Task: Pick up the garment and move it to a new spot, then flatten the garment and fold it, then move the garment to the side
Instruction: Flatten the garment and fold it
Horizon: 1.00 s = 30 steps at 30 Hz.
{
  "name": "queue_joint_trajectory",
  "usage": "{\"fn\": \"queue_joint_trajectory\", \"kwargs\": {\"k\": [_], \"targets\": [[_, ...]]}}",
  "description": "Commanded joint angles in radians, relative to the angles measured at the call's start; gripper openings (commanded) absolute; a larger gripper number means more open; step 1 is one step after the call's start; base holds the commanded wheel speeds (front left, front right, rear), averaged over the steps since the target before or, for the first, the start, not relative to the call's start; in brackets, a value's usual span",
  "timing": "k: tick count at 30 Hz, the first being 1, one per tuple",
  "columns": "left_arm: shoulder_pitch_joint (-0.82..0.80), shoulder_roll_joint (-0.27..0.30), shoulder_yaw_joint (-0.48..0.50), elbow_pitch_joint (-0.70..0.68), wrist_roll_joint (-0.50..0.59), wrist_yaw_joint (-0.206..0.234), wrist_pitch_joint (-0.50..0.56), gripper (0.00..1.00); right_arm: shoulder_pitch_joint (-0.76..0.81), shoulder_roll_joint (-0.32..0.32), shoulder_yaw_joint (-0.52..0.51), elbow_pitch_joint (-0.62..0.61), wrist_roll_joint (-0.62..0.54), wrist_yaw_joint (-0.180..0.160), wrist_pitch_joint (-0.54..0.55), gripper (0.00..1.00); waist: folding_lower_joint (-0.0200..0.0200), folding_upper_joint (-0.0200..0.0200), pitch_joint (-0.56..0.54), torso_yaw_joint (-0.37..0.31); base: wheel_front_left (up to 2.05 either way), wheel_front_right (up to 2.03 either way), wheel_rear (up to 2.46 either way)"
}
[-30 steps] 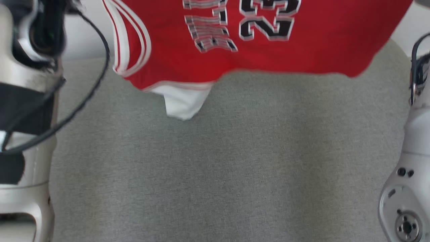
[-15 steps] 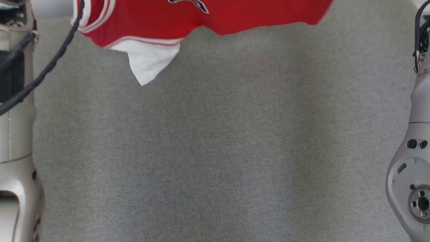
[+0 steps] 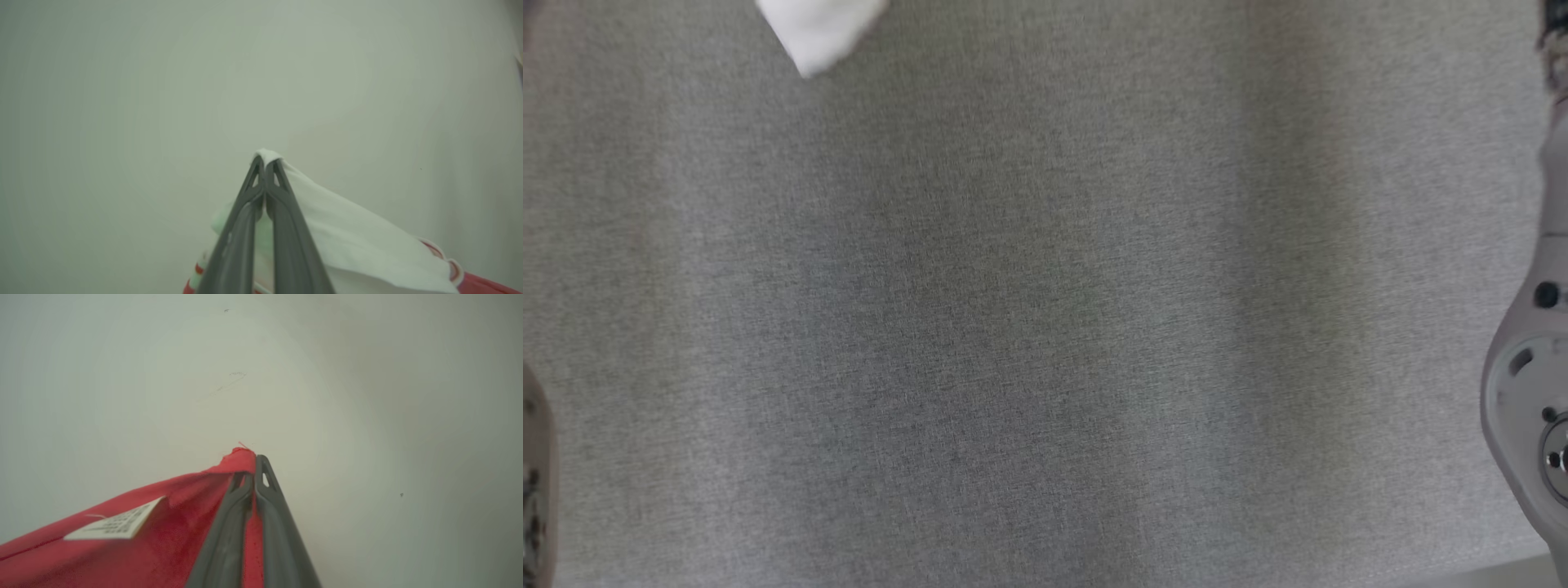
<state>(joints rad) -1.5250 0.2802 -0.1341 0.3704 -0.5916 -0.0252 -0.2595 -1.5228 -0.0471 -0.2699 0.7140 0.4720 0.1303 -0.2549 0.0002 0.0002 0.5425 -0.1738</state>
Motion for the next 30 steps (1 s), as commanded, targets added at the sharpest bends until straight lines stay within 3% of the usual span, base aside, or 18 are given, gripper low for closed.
{"fn": "queue_joint_trajectory", "kwargs": {"k": [1,5,10,17,22,30], "targets": [[-0.027,-0.002,0.032,-0.068,0.047,-0.019,-0.007,0.0,-0.01,-0.006,-0.004,-0.033,-0.019,0.001,-0.009,0.0,-0.0002,-0.0002,0.034,0.001,0.0,0.0,0.0],[0.022,-0.05,0.096,-0.195,0.13,-0.073,-0.005,0.0,0.043,-0.002,-0.007,-0.185,-0.114,0.001,-0.008,0.0,-0.0002,-0.0002,0.082,0.014,0.0,0.0,0.0],[0.169,-0.097,0.106,-0.203,0.124,-0.103,-0.006,0.0,0.155,-0.049,0.122,-0.245,-0.201,0.001,-0.009,0.0,-0.0002,-0.0002,0.114,0.04,0.0,0.0,0.0],[0.434,-0.092,0.029,-0.269,-0.02,-0.105,-0.006,0.0,0.368,-0.176,0.286,-0.251,-0.101,0.001,0.006,0.0,-0.0002,-0.0002,0.062,0.081,0.0,0.0,0.0],[0.661,-0.077,0.007,-0.336,-0.148,-0.105,-0.003,0.0,0.573,-0.256,0.31,-0.323,0.018,0.001,0.153,0.0,-0.0002,-0.0002,-0.021,0.112,0.0,0.0,0.0],[1.072,-0.088,0.034,-0.412,-0.367,-0.084,0.121,0.0,0.958,-0.235,0.161,-0.523,0.084,0.001,0.463,0.0,-0.0002,-0.0002,-0.168,0.134,0.0,0.0,0.0]]}}
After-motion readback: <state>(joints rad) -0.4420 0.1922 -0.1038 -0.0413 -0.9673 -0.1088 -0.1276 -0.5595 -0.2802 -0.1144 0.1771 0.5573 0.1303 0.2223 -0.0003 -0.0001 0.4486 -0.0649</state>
